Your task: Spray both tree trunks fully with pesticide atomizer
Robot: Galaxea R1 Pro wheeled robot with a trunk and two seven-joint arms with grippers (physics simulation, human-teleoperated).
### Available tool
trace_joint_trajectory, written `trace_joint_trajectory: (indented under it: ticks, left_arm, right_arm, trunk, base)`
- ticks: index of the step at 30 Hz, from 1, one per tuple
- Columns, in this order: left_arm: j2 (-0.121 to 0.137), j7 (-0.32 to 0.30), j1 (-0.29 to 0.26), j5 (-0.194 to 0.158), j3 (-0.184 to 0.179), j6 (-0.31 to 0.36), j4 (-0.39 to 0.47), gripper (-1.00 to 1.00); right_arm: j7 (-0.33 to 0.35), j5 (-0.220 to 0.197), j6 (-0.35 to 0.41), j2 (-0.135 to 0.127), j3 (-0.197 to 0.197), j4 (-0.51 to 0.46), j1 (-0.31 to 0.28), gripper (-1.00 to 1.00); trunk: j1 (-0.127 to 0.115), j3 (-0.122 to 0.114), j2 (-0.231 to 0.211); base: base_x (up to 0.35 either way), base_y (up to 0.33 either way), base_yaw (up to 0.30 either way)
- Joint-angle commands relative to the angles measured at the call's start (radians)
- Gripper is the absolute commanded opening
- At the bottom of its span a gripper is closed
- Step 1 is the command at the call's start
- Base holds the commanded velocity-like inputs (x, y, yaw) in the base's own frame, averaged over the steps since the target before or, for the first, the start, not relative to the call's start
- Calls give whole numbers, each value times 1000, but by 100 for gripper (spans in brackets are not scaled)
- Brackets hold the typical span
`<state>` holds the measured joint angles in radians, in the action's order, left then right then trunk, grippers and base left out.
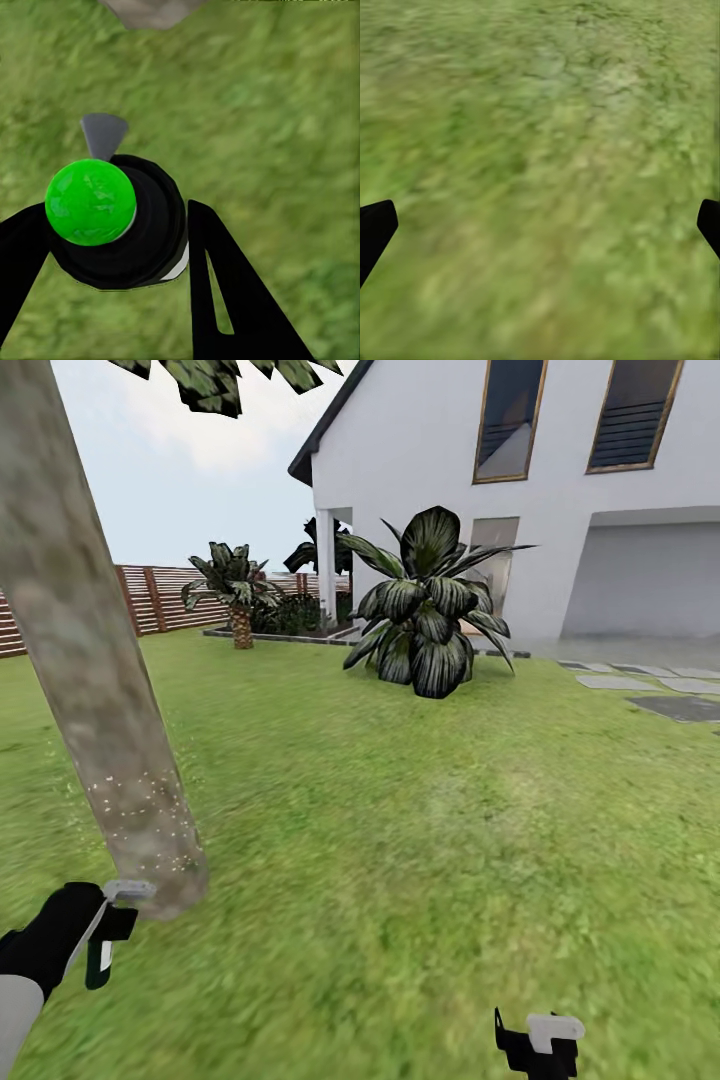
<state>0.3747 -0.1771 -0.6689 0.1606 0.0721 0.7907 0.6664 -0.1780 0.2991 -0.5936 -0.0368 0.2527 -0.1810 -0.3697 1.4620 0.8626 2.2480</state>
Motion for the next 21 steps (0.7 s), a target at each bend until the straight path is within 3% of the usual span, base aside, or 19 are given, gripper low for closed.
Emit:
trace_joint_trajectory:
  ticks: [1, 3, 7, 9, 10, 13, 15, 21]
  left_arm:
    - [1, 0, 0, 1, 0, -13, -12, -100]
    - [7, 1, 1, 2, 8, -25, -36, -100]
    - [45, -1, 1, 1, 73, -34, -52, -100]
    - [48, -1, 0, 1, 85, -35, -52, -100]
    - [46, -1, 1, 0, 87, -36, -53, -100]
    - [1, -1, 1, 2, 89, -37, -52, -100]
    - [-13, -1, 1, 3, 89, -37, -49, -100]
    - [-5, -1, 2, 4, 97, -38, -55, -100]
  right_arm:
    - [0, 0, 0, 0, 0, 0, 0, 100]
    - [0, 0, -1, 0, 0, 0, 0, 100]
    - [0, 0, 0, 0, 0, 0, 0, 100]
    - [0, 0, 0, 0, 0, 0, 0, 100]
    - [0, 0, 0, 0, 0, 0, 0, 100]
    - [0, 0, 0, 0, 0, 0, 0, 100]
    - [0, 0, 0, 0, -1, 0, 0, 100]
    - [0, 0, 0, 0, -1, 0, 0, 100]
  trunk:
    - [0, 0, 0]
    - [0, 0, 0]
    - [0, 0, 0]
    - [0, 0, 0]
    - [0, 0, 0]
    - [0, 0, 0]
    - [0, 0, 0]
    - [0, 0, 0]
  base:
    - [0, -8, 0]
    - [0, -4, 0]
    - [0, 0, 0]
    - [0, 0, 0]
    - [0, 0, 0]
    - [63, 20, 0]
    - [249, 118, 0]
    - [268, 194, 0]
